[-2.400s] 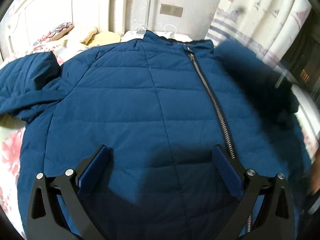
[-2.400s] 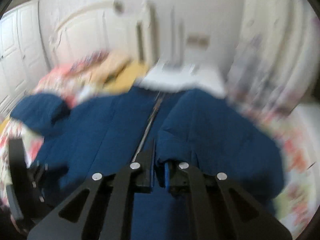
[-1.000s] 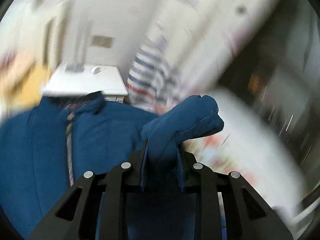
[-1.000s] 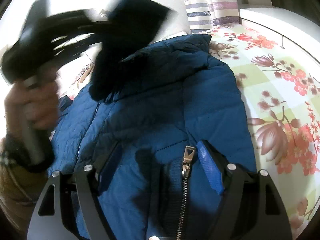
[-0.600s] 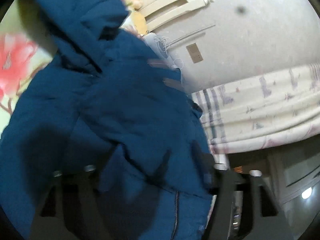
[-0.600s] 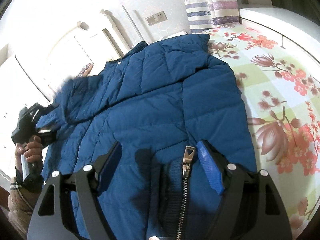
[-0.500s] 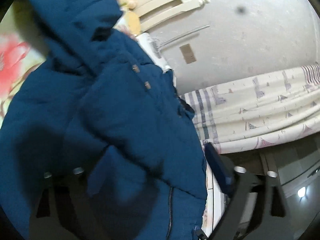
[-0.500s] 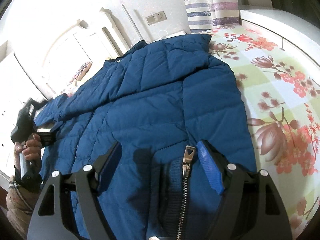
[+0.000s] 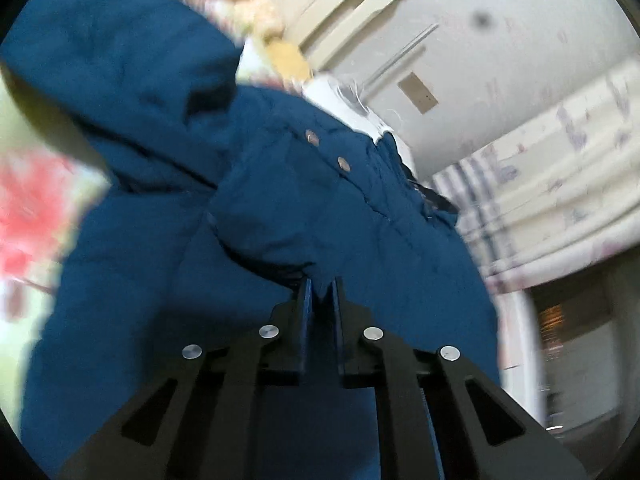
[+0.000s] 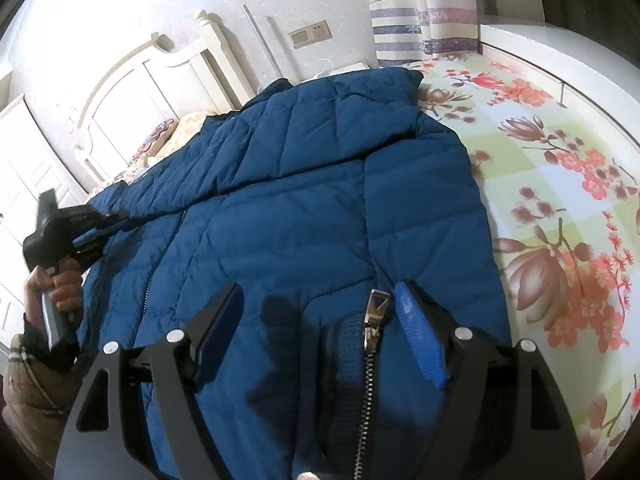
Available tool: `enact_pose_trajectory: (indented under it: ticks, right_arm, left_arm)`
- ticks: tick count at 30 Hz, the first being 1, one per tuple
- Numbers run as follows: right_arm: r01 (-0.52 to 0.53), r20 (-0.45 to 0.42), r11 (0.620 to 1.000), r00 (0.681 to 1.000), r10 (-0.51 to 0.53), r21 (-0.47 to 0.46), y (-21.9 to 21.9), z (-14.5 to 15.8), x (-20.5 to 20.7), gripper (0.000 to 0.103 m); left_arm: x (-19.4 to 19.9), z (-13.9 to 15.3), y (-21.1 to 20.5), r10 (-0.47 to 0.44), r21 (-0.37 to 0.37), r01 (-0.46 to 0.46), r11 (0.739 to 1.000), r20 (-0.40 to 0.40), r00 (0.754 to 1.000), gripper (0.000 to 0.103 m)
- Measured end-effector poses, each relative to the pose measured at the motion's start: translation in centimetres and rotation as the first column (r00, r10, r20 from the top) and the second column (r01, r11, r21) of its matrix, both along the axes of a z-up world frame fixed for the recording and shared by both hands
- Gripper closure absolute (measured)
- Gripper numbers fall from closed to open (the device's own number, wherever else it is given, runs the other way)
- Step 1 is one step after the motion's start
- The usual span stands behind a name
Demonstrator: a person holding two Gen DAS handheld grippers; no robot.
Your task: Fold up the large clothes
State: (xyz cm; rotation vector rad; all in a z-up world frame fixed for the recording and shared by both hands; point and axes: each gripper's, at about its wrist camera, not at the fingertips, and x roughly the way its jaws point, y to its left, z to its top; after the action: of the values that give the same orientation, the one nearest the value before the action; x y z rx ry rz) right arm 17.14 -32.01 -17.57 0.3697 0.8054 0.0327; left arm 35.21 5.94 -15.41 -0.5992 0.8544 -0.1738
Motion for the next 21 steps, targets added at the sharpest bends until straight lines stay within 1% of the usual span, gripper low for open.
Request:
enact_pose_trajectory:
  ticks: [1, 2, 3, 4, 5, 6, 7, 8, 9, 11, 12, 13, 14, 16, 17, 18, 19, 20, 21]
  right_arm:
    - [0.001, -0.001, 1.000, 1.000, -0.001, -0.006, 0.1, 0.0, 0.0, 0.026]
    - [0.002, -0.003, 1.000, 1.000, -0.002, -0.013, 0.2, 0.1, 0.0, 0.026]
    - [0.004, -0.007, 1.000, 1.000, -0.004, -0.025, 0.4, 0.1, 0.0, 0.026]
    - [0.009, -0.013, 0.999, 1.000, -0.010, -0.043, 0.6, 0.2, -0.1, 0.026]
    - [0.020, -0.028, 0.997, 0.999, -0.022, -0.080, 1.1, 0.5, -0.1, 0.027]
    - [0.021, -0.036, 0.994, 0.999, -0.025, -0.109, 1.5, 0.9, 0.0, 0.027]
    - [0.007, -0.036, 0.990, 0.999, -0.012, -0.139, 2.0, 1.6, 0.4, 0.027]
    - [-0.004, -0.025, 0.987, 1.000, 0.000, -0.161, 2.3, 2.2, 0.8, 0.027]
    - [-0.008, 0.004, 0.979, 1.000, 0.009, -0.202, 2.8, 3.4, 1.5, 0.027]
    - [0.002, 0.047, 0.957, 0.999, 0.012, -0.288, 3.4, 5.6, 3.4, 0.027]
    - [0.003, 0.059, 0.947, 0.998, 0.017, -0.322, 3.5, 6.4, 4.9, 0.027]
    - [0.006, 0.062, 0.939, 0.998, 0.016, -0.343, 3.3, 6.9, 6.7, 0.027]
    - [0.015, 0.054, 0.936, 0.999, 0.004, -0.351, 2.9, 6.9, 8.2, 0.027]
    - [0.048, 0.010, 0.935, 0.999, -0.048, -0.350, 1.5, 6.0, 11.8, 0.027]
    - [0.042, -0.011, 0.940, 0.999, -0.049, -0.339, 1.1, 5.4, 12.8, 0.027]
    - [0.018, -0.061, 0.946, 0.997, -0.040, -0.325, 0.6, 4.1, 14.0, 0.027]
    - [-0.018, -0.137, 0.945, 0.990, -0.029, -0.328, 0.4, 2.4, 15.0, 0.027]
    - [-0.050, -0.177, 0.940, 0.984, -0.012, -0.338, 0.5, 1.3, 15.4, 0.025]
    - [-0.068, -0.152, 0.926, 0.988, 0.012, -0.371, 0.9, 1.1, 15.1, 0.024]
  left_arm:
    - [-0.8, 0.8, -0.2, 0.031, 0.069, -0.033, 0.997, 0.025, 0.999, 0.095]
    - [-2.3, 2.2, -0.5, 0.093, 0.180, -0.104, 0.978, 0.069, 0.993, 0.095]
    - [-3.3, 3.2, -0.6, 0.128, 0.234, -0.149, 0.961, 0.103, 0.986, 0.095]
    - [-4.3, 4.3, -0.9, 0.158, 0.274, -0.194, 0.942, 0.148, 0.976, 0.095]
    - [-5.0, 5.3, -1.2, 0.183, 0.303, -0.235, 0.924, 0.192, 0.964, 0.094]
    - [-5.0, 6.0, -1.4, 0.187, 0.321, -0.251, 0.913, 0.217, 0.958, 0.094]
    - [-4.6, 6.8, -2.1, 0.164, 0.344, -0.242, 0.908, 0.240, 0.957, 0.093]
    - [-3.5, 7.2, -2.9, 0.120, 0.369, -0.206, 0.906, 0.242, 0.963, 0.093]
    - [-2.2, 7.3, -3.6, 0.084, 0.394, -0.168, 0.904, 0.221, 0.972, 0.091]
    - [1.1, 6.6, -5.9, -0.022, 0.460, -0.035, 0.887, 0.117, 0.993, 0.083]
    - [2.7, 6.0, -7.0, -0.062, 0.481, 0.014, 0.877, 0.083, 0.995, 0.078]
    - [4.0, 5.2, -8.4, -0.114, 0.516, 0.075, 0.853, 0.044, 0.993, 0.070]
    - [5.0, 4.4, -9.5, -0.149, 0.557, 0.118, 0.822, 0.011, 0.989, 0.062]
    - [6.2, 2.9, -11.1, -0.194, 0.614, 0.149, 0.775, 0.007, 0.981, 0.004]
    - [6.2, 2.2, -11.6, -0.210, 0.641, 0.147, 0.753, 0.023, 0.977, 0.004]
    - [6.2, 1.5, -11.8, -0.215, 0.662, 0.149, 0.735, 0.019, 0.976, 0.004]
    - [6.3, 0.1, -11.9, -0.218, 0.685, 0.166, 0.710, -0.011, 0.976, 0.004]
    - [6.3, -1.3, -11.7, -0.232, 0.680, 0.195, 0.706, -0.038, 0.972, 0.004]
    - [6.2, -1.3, -11.2, -0.237, 0.658, 0.210, 0.724, -0.049, 0.970, 0.004]
